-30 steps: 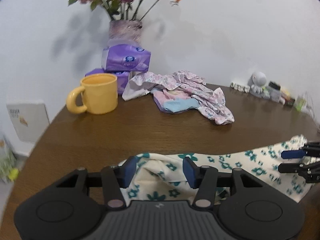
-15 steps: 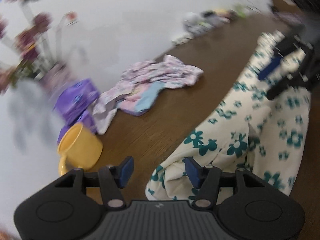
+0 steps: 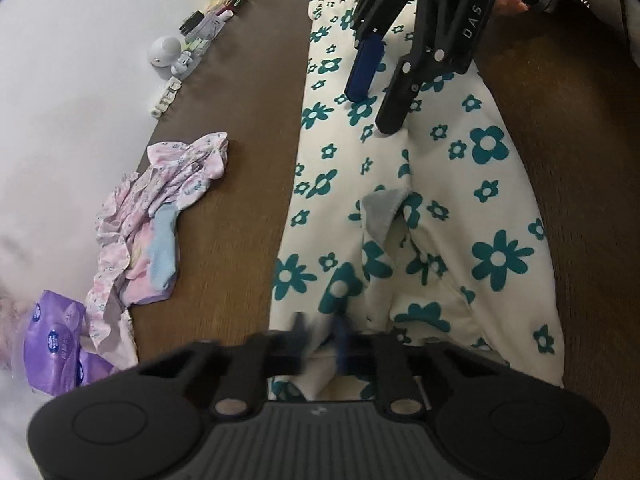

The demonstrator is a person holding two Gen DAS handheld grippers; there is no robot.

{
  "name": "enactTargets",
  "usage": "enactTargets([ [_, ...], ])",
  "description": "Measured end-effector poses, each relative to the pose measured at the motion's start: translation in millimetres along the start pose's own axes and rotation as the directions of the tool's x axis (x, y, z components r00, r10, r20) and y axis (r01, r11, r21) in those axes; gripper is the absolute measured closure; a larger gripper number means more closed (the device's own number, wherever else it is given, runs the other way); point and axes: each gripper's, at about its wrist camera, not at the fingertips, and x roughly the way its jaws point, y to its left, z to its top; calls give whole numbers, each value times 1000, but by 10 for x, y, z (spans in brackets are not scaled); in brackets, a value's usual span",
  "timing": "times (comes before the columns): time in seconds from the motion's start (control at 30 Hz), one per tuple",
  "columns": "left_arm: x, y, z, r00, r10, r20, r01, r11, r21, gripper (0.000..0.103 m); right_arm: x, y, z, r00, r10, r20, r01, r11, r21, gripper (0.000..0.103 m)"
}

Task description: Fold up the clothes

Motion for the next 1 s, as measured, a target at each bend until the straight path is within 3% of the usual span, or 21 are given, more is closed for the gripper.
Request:
enactTargets([
  [0.17,-110,-149,-103,983,158,95,-150,985,-88,100,-10,-12,-46,1000,-13,1,13,1000,7,51],
  [0.27,-147,-295,-220,930,343,131,-322,934,-157,101,-23,-6,-73,1000,-18,5,18,1000,1,50],
  [0.33,-130,-426,-298,896,420,142,-394,901,-179,101,-26,13,-84,1000,-24,6,24,1000,-9,49],
  [0.43,-82,-539,-361,912,394,118,-367,909,-197,101,-29,44,-80,1000,-31,3,31,999,-23,47],
  [0.53,-158,-426,-385,930,348,116,-315,919,-235,94,-62,33,-25,1000,-9,14,9,1000,-7,47],
  [0.6,-225,-311,-391,944,309,117,-270,925,-266,86,-87,28,18,1000,9,26,-9,1000,5,46],
  [0.63,-258,-266,-375,951,281,126,-242,935,-260,78,-91,31,37,999,13,30,-13,1000,5,46],
  [0.67,-290,-221,-358,958,253,136,-214,944,-253,63,-89,37,52,999,14,32,-14,1000,3,46],
  [0.83,-260,-55,-139,985,73,156,-57,993,-102,60,-52,47,70,1000,14,22,-14,1000,5,45],
  [1.0,-10,-4,34,996,-69,59,65,996,55,62,-52,19,68,1000,12,25,-12,1000,8,43],
])
